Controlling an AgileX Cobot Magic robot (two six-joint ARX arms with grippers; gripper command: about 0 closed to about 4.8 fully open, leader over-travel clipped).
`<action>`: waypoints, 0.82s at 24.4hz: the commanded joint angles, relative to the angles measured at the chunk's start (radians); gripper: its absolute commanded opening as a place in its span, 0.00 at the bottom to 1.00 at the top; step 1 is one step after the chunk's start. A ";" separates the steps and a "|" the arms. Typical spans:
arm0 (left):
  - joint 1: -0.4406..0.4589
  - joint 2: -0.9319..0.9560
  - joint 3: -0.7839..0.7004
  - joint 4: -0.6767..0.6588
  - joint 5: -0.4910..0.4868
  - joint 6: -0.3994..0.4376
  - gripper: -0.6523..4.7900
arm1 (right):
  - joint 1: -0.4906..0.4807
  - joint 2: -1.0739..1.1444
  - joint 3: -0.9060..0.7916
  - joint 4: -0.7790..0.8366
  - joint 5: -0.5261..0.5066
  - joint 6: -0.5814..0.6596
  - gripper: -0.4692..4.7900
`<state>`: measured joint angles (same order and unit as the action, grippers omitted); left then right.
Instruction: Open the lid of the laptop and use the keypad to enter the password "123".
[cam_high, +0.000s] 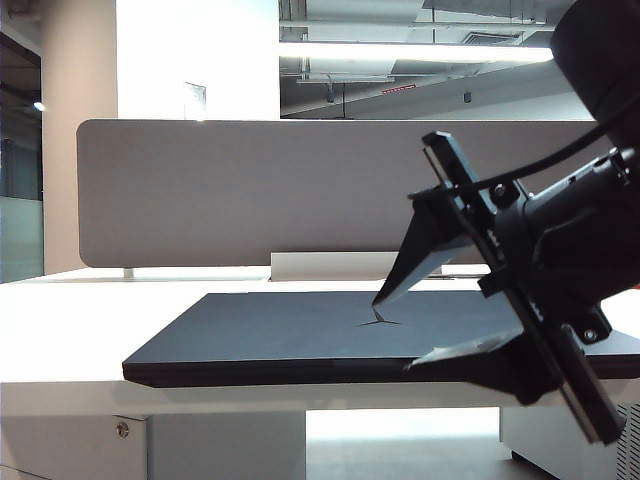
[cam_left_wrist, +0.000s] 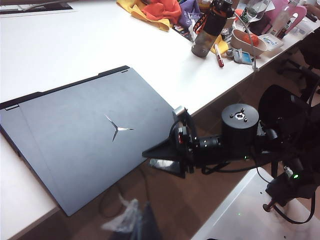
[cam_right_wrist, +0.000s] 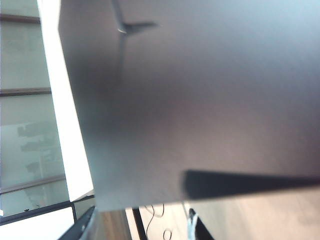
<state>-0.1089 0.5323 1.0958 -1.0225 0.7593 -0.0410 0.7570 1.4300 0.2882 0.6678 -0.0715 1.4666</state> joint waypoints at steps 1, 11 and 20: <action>-0.001 0.000 0.005 -0.011 0.008 0.004 0.11 | 0.029 0.027 0.001 0.019 0.031 0.037 0.52; -0.005 0.000 0.005 -0.037 0.024 0.016 0.11 | 0.027 0.177 0.003 0.197 0.056 0.107 0.52; -0.005 0.001 0.005 -0.039 0.023 0.016 0.11 | 0.026 0.191 0.003 0.325 0.115 0.058 0.28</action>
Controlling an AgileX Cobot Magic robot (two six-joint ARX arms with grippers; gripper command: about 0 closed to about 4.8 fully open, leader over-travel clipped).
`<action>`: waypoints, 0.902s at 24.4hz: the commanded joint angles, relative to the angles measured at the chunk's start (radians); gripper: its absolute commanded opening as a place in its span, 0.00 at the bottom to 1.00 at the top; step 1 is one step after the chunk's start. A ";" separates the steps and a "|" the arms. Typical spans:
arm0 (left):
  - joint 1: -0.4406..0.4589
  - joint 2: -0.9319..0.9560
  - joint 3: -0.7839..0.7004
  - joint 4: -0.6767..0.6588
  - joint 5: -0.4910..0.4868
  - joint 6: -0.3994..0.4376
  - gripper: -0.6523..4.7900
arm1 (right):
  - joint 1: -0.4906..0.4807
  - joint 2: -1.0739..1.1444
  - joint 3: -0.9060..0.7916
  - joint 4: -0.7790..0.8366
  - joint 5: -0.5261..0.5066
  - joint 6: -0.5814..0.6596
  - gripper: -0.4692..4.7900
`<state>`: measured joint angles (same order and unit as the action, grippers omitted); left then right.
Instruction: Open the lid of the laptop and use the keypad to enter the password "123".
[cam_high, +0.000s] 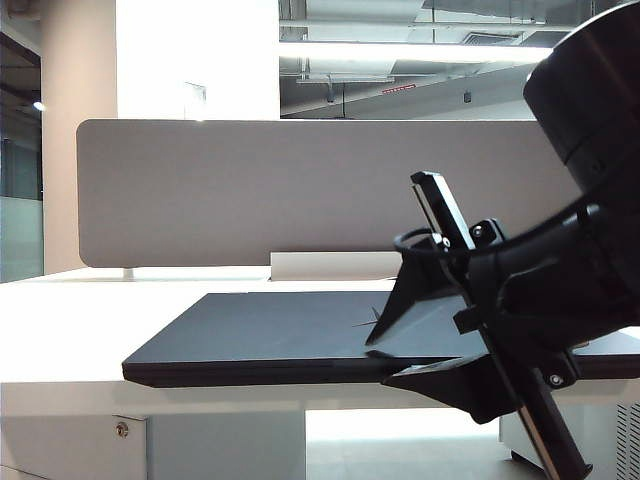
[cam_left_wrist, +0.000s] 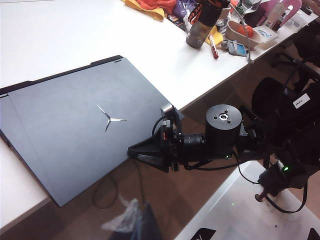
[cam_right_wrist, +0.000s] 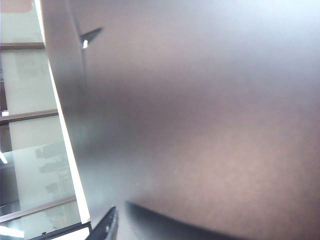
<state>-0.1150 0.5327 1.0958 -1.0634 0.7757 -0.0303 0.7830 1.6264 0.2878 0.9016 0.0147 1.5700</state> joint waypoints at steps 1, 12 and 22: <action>0.001 0.000 0.005 0.002 0.006 0.006 0.11 | 0.000 -0.006 0.004 0.105 0.036 -0.061 0.25; 0.001 0.000 0.005 -0.014 0.003 0.008 0.11 | -0.001 -0.079 0.004 0.214 0.057 -0.173 0.08; 0.001 0.000 0.005 -0.024 0.003 0.017 0.11 | -0.053 -0.210 0.045 0.174 0.011 -0.332 0.08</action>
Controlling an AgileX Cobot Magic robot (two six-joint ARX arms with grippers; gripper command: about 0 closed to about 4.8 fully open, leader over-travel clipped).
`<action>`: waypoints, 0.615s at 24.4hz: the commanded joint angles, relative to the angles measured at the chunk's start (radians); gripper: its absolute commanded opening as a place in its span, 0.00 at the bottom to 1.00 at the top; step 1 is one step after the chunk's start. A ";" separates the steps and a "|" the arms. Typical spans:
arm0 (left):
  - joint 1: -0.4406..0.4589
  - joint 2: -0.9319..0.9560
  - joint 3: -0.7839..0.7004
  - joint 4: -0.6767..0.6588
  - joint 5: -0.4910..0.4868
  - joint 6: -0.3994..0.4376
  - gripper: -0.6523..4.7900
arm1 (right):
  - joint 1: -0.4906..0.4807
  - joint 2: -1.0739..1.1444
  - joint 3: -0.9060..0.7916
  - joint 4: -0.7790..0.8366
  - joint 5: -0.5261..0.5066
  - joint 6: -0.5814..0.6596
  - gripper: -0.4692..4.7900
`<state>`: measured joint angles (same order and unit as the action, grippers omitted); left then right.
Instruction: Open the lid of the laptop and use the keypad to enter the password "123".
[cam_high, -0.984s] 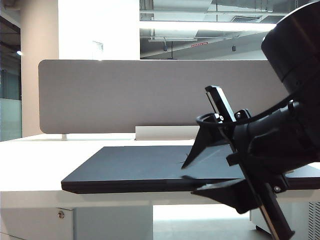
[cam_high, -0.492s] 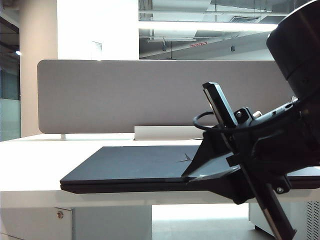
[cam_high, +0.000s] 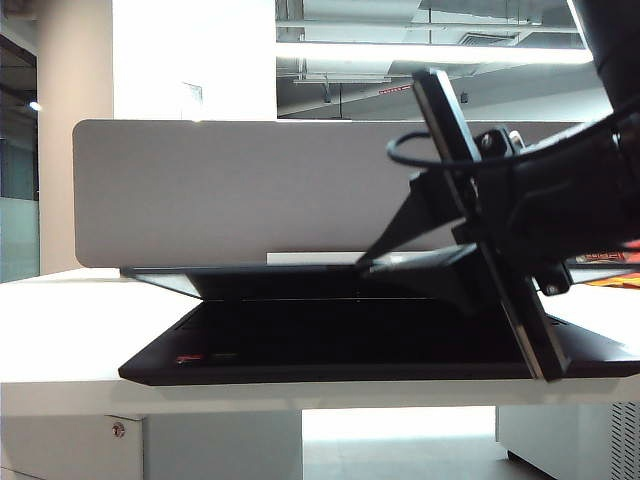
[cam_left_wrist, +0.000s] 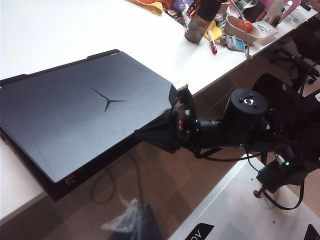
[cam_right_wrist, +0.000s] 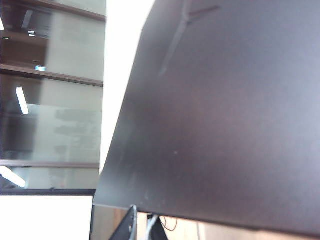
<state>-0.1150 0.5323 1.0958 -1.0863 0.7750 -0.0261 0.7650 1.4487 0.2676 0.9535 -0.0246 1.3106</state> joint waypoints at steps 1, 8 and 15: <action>0.001 0.000 0.005 -0.002 0.004 0.013 0.11 | -0.040 -0.037 0.081 0.107 0.045 -0.089 0.08; 0.001 0.000 0.005 -0.021 0.008 0.019 0.11 | -0.143 -0.074 0.333 -0.133 -0.048 -0.184 0.08; 0.001 0.000 0.005 -0.027 -0.010 0.027 0.11 | -0.292 -0.050 0.557 -0.354 -0.131 -0.272 0.08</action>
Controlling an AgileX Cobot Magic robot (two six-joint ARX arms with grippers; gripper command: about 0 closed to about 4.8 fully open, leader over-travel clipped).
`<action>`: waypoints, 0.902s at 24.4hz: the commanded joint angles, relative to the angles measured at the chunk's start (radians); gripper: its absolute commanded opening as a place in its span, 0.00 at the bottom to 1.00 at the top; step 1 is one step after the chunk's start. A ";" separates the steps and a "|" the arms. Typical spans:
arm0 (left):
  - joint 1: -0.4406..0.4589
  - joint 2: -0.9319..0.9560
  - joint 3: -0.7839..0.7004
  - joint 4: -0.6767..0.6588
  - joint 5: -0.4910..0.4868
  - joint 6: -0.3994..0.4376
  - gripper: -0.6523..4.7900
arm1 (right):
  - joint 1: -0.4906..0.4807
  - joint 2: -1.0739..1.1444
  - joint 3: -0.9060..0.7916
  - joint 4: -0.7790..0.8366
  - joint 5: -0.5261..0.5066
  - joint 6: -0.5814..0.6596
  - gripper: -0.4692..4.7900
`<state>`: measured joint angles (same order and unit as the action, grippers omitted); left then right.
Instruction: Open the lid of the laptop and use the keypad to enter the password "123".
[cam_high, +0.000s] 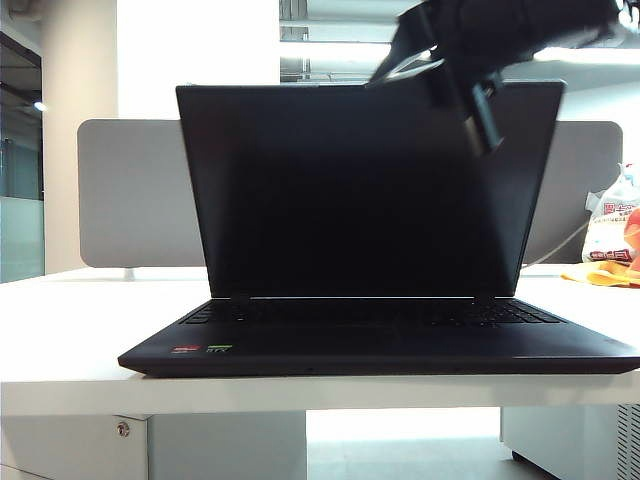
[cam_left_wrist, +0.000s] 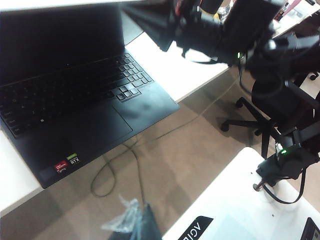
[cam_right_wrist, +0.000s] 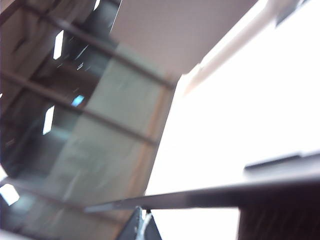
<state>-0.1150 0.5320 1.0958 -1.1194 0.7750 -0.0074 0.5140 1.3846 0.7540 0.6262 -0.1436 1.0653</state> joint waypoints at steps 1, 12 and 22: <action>0.001 0.000 0.005 0.006 -0.017 0.009 0.11 | -0.050 0.020 0.087 -0.031 -0.042 -0.027 0.08; 0.001 0.000 0.005 -0.008 -0.016 0.008 0.11 | 0.085 -0.113 0.098 -0.465 -0.449 -0.357 0.08; 0.001 0.001 0.005 -0.047 -0.056 0.010 0.11 | 0.082 -0.111 0.146 -0.653 0.180 -0.892 0.08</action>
<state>-0.1150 0.5327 1.0958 -1.1713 0.7219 -0.0002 0.5953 1.2770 0.8879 -0.0418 -0.0170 0.2245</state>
